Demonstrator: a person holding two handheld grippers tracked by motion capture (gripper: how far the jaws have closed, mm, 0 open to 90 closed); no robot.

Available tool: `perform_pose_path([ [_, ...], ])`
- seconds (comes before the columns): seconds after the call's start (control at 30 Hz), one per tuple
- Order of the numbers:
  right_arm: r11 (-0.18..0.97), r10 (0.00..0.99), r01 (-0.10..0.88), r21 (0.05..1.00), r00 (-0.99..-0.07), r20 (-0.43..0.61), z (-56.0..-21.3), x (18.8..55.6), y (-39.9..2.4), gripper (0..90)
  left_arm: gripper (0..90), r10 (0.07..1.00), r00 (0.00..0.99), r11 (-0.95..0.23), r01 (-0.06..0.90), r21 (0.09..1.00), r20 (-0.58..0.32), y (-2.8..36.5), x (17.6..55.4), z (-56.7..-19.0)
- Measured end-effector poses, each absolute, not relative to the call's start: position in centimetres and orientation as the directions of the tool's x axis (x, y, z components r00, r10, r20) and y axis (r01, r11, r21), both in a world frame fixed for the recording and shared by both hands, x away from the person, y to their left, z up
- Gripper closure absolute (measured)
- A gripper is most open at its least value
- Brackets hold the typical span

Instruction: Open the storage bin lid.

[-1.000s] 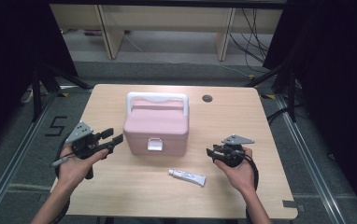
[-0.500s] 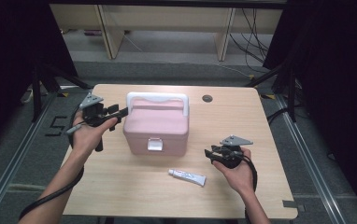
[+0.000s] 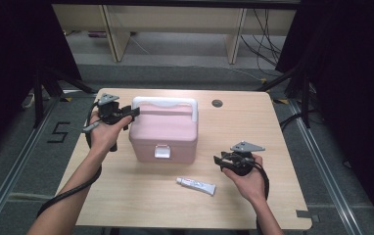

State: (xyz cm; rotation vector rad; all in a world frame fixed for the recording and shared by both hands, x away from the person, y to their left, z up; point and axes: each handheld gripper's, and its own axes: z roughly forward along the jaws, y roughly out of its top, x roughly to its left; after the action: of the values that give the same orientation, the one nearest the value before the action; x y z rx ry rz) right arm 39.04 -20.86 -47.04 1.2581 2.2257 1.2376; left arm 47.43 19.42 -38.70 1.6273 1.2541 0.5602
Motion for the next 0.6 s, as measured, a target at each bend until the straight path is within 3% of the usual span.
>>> perform_pose_path([
  [0.1, 0.261, 0.819, 0.535, 0.803, -0.564, 0.109, -46.98, 39.06, -20.95, 60.9, 63.1, 0.914, 0.356, 0.005, 0.473, 0.881, -0.197, 19.40, 47.51, -38.62],
  [0.6, 0.238, 0.816, 0.560, 0.793, -0.558, 0.149, -46.98, 39.06, -20.65, 60.1, 71.0, 0.919, 0.341, 0.008, 0.489, 0.872, -0.199, 18.59, 48.02, -38.66],
])
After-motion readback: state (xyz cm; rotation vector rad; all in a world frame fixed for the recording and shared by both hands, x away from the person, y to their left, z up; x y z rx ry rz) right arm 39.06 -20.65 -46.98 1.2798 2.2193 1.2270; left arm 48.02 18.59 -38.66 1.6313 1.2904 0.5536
